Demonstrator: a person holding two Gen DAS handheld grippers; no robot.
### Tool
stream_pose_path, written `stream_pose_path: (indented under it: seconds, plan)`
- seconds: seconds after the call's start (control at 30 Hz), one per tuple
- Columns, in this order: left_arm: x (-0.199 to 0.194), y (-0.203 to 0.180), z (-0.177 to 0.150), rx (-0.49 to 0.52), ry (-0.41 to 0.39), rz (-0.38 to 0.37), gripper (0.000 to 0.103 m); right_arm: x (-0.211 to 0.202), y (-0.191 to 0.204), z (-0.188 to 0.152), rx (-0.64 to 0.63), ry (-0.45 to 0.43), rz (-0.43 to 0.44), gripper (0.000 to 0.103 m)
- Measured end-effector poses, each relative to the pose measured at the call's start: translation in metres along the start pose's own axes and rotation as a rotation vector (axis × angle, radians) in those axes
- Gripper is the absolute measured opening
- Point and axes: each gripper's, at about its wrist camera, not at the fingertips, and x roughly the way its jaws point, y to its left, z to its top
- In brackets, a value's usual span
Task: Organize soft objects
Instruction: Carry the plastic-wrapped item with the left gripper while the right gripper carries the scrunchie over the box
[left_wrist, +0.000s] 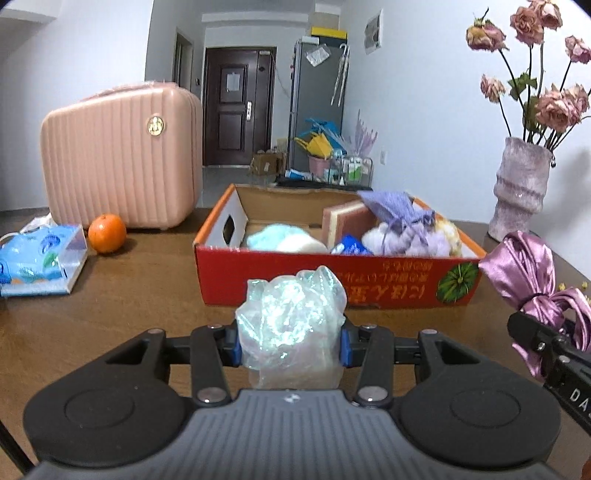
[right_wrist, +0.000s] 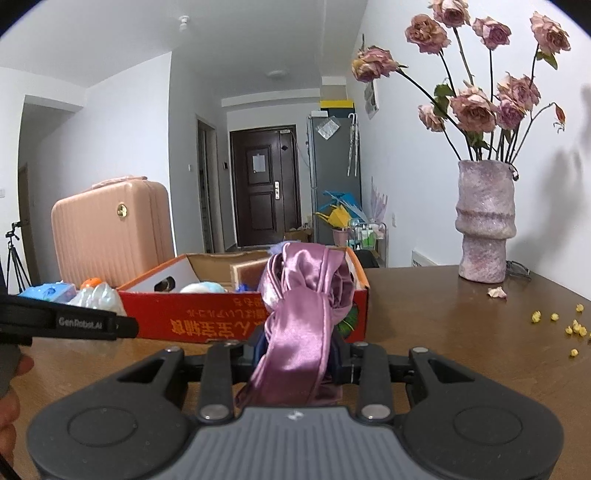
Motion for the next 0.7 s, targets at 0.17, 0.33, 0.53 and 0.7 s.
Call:
stream_pose_path:
  seconds: [0.17, 0.33, 0.53, 0.7]
  plan:
    - [-0.002, 0.000, 0.009, 0.005, -0.045, 0.001, 0.045, 0.006, 0.007, 0.005, -0.010, -0.039, -0.011, 0.032]
    - [0.002, 0.003, 0.018, -0.004, -0.068, -0.010, 0.044, 0.017, 0.009, 0.010, -0.006, -0.058, -0.015, 0.032]
    - [0.010, 0.008, 0.032, -0.027, -0.097, -0.016, 0.044, 0.032, 0.016, 0.018, -0.021, -0.106, -0.020, 0.032]
    - [0.022, 0.014, 0.042, -0.054, -0.100, -0.031, 0.044, 0.043, 0.019, 0.023, -0.043, -0.132, -0.024, 0.032]
